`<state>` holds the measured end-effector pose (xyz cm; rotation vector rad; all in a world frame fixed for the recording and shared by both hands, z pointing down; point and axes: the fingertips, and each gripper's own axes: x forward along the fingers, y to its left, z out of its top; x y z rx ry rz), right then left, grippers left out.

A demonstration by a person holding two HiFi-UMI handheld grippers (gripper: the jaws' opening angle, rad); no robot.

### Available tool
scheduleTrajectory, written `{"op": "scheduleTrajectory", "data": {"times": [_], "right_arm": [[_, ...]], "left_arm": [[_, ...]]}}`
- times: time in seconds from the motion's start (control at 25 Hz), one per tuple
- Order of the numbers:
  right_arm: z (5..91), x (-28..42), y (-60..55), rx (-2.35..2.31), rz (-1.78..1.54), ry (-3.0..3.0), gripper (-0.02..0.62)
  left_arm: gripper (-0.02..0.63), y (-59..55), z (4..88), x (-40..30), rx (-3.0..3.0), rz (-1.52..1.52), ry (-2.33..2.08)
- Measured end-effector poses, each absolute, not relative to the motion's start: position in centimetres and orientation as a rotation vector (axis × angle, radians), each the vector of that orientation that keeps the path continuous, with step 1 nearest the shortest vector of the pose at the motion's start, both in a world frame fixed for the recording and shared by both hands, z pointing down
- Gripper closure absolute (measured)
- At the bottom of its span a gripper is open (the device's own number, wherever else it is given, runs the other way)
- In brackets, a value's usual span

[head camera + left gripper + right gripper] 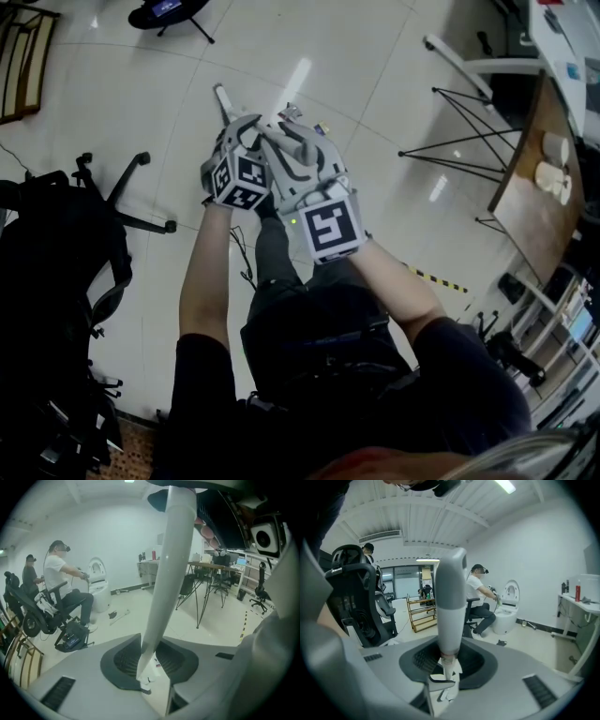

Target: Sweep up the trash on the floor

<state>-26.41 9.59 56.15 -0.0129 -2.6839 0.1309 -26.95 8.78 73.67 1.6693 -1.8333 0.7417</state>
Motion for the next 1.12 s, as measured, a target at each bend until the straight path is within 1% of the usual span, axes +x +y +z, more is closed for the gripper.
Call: {"op": "scheduleTrajectory", "data": {"times": [0.6,1.12], "right_arm": [[58.0,-19.1,2.2,0.139,0.197,-2.62,0.479],[58.7,-14.2,-4.9,0.21,0.264,-2.61,0.479]], "left_arm": [[0.509,2.7,75.2,-19.9,1.692,0.664,-1.786],[0.509,-3.4,75.8,-14.7,1.762,0.702,-1.713]]}}
